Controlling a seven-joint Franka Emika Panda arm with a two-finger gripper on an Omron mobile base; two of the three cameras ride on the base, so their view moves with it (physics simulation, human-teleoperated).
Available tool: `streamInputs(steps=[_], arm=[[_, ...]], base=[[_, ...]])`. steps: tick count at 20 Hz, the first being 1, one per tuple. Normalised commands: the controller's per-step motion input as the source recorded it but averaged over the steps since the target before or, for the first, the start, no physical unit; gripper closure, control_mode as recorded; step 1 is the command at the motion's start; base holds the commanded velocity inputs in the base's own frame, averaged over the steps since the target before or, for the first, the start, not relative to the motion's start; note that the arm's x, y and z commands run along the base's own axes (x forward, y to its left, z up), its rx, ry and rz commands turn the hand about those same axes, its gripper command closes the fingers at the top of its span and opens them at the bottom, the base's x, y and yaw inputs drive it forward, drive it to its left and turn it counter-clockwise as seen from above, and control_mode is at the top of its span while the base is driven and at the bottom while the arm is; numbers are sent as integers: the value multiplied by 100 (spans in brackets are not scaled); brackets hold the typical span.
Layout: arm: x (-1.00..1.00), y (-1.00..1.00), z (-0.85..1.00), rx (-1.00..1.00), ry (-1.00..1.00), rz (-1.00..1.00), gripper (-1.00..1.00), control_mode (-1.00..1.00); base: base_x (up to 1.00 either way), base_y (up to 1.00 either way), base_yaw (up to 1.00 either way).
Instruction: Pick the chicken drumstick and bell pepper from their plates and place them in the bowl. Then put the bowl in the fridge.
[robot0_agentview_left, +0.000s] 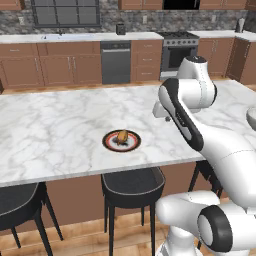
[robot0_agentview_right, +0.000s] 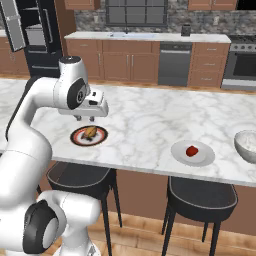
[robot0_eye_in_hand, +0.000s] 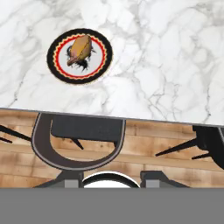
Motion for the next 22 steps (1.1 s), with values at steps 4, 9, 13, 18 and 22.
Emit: streamInputs(steps=[4,9,13,18,22], arm=[[0,12,-7,0,0,-1,-100,-100],[15,49,-36,0,6,-23,-100,-100],[45,58,-40,-2,4,-24,-100,-100],[69,46,-40,-2,14,-23,-100,-100],[79,35,-41,0,21,-14,-100,-100]], base=[[0,0,0],[0,0,0],[0,0,0],[0,0,0],[0,0,0]])
